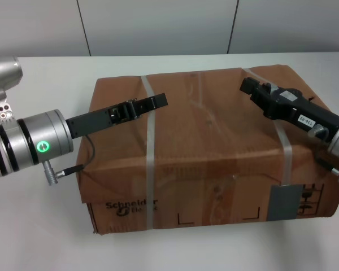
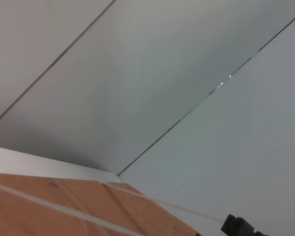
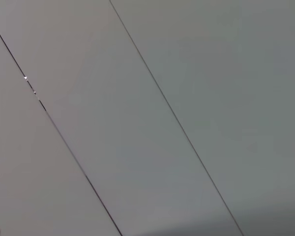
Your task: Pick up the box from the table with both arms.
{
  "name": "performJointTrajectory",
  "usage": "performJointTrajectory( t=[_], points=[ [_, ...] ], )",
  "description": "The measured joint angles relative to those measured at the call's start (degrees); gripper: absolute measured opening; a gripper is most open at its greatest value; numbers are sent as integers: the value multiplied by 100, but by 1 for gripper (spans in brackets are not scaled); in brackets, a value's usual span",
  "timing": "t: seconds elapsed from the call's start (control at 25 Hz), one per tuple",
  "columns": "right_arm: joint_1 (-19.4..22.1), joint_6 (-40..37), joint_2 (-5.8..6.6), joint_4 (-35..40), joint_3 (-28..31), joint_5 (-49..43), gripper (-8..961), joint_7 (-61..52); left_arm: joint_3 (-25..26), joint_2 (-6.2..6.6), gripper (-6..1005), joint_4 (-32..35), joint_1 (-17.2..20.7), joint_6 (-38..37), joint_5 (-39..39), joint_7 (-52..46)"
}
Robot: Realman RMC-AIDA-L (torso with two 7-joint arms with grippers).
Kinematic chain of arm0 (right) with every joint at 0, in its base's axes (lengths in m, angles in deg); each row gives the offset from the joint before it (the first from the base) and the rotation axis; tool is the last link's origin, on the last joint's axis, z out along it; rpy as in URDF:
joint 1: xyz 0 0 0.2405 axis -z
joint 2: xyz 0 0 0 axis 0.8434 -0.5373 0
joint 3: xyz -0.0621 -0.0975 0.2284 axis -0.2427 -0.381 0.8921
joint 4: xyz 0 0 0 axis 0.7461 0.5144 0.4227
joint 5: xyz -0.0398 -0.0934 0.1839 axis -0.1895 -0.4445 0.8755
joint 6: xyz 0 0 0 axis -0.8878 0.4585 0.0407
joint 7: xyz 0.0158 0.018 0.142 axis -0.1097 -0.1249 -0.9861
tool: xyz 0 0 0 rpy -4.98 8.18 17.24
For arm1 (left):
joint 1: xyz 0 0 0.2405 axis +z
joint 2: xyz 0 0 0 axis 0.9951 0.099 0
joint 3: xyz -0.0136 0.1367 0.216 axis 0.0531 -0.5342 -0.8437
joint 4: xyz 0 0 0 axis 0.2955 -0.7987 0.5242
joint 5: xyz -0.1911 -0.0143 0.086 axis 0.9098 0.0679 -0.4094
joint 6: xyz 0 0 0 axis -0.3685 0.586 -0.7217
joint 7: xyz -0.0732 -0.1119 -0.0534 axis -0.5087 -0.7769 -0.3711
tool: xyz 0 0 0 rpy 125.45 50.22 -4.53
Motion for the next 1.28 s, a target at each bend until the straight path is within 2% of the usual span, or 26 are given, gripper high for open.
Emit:
performJointTrajectory(
  t=[1.28],
  points=[
    [0, 1, -9, 1, 0, 0, 98, 0, 0, -9, 108, 0, 0, 0, 1, 0]
  ],
)
